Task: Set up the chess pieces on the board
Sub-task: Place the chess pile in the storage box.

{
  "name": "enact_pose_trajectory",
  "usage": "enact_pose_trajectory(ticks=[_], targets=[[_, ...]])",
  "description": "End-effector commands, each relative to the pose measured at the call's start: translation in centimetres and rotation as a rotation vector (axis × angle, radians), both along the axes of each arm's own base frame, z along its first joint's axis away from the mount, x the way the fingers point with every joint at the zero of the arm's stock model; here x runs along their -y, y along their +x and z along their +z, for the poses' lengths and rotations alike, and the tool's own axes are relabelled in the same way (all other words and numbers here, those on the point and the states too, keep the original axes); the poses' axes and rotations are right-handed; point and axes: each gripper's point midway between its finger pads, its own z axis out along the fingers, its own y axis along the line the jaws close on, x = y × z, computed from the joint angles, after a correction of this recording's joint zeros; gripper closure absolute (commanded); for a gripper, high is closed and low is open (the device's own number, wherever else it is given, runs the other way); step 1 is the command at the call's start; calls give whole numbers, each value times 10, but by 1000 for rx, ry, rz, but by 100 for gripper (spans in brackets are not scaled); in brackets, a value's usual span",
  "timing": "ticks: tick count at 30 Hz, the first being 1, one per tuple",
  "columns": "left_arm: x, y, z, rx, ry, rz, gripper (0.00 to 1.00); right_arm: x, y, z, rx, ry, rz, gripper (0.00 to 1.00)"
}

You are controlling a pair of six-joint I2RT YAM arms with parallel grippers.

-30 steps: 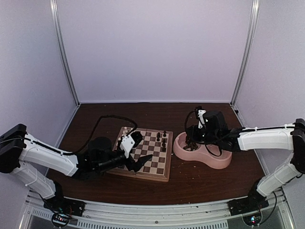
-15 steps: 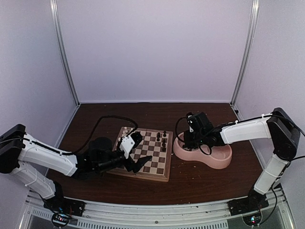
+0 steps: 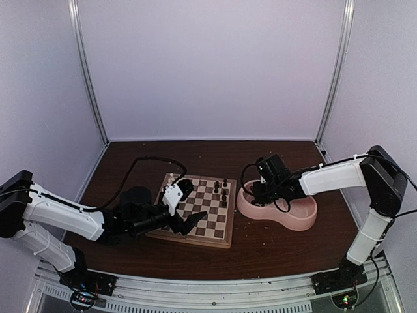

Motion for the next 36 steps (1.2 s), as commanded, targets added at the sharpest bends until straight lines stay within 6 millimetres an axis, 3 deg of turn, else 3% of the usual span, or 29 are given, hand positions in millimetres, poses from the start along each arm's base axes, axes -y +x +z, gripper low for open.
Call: enact_pose_trajectory(ticks=[1,7,17,36], targets=[[-3,-1,11,20,-27,11,13,5,4,-6,-33,-14,-22,73],[-3,-1,12,19,-28,12,13,-3,3,-7,-48,-27,42,66],[-2,-2,13,14,-28,2,12,-4,1,-3,-76,-56,67,68],[-2,-2,13,12,-13,2,12,-17,-7,-31,-215,-43,99,75]])
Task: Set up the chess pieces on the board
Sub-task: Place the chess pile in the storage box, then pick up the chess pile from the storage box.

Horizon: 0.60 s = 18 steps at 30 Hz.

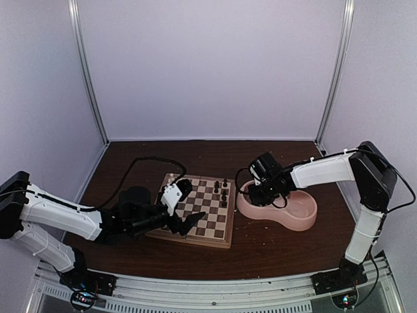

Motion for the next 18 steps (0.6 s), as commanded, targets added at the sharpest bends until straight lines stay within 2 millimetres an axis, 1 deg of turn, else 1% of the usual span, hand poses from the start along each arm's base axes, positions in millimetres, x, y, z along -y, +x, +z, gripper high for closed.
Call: enact_pose_trajectory(ticks=[1,5,7,8,12,15,18], targets=[[2,-2,14,20,-33,-6,12,-2,0,-9,-45,-9,-7,75],[2,-2,14,14,-28,-10,12,2,3,-11,-50,-31,-26,79],[3,-3,14,8,-25,-14,12,2,4,-6,-37,-17,-29,85],[3,-3,14,7,-24,-15,12,2,4,-3,-26,-9,-30,86],[3,-3,13,3,-17,-14,12,0,2,27,58,52,-8,86],[5,-7,13,-8,-5,-40,12,1,-1,49,124,99,6,86],[8,-11,15,-25,3,-64,13,1,-4,67,179,147,24,86]])
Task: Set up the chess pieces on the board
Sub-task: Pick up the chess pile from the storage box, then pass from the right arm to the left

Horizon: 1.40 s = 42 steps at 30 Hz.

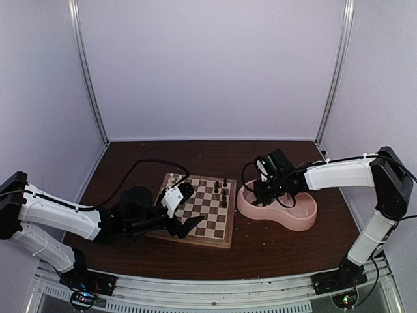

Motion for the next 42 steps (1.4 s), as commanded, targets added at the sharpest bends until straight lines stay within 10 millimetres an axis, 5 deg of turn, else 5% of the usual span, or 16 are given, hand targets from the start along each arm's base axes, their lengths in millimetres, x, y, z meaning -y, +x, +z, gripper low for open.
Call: enact_pose_trajectory(ticks=[1,13,19,30,42], targets=[[11,-7,27,3,-51,-52,13,-6,5,41,136,96,28,86],[10,-5,34,-71,-148,-40,13,-62,-41,101,267,372,312,86],[3,12,30,-428,-346,-129,16,-94,-75,120,316,426,483,86],[-9,15,51,-557,-479,-188,16,-135,-116,117,349,348,670,87],[14,12,36,-750,-432,-235,26,-159,-139,105,366,272,775,87]])
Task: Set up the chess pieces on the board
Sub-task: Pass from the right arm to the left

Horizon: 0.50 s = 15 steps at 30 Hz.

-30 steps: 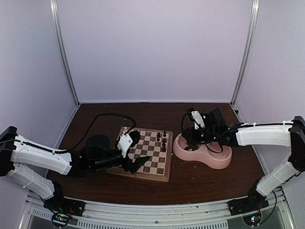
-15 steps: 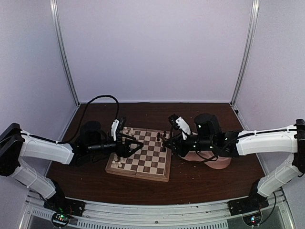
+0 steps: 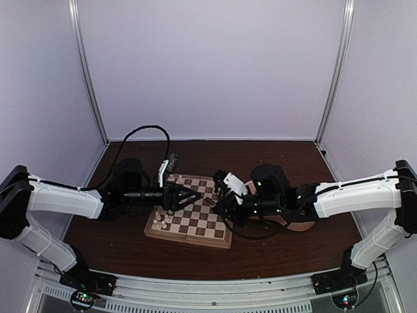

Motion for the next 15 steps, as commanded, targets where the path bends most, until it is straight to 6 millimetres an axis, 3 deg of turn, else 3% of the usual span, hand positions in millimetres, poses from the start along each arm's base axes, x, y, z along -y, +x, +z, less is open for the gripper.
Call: enact_pose_trajectory(ticks=[1,9,15], targets=[[17,-7,-1,-74,-15,-89,28,-11,-1,9,59,-7,18,87],[29,-12,-7,-121,-22,-151,30,-14,-4,5,70,-21,23,87],[36,-19,-8,-134,-21,-193,40,-14,-3,4,77,-29,20,87]])
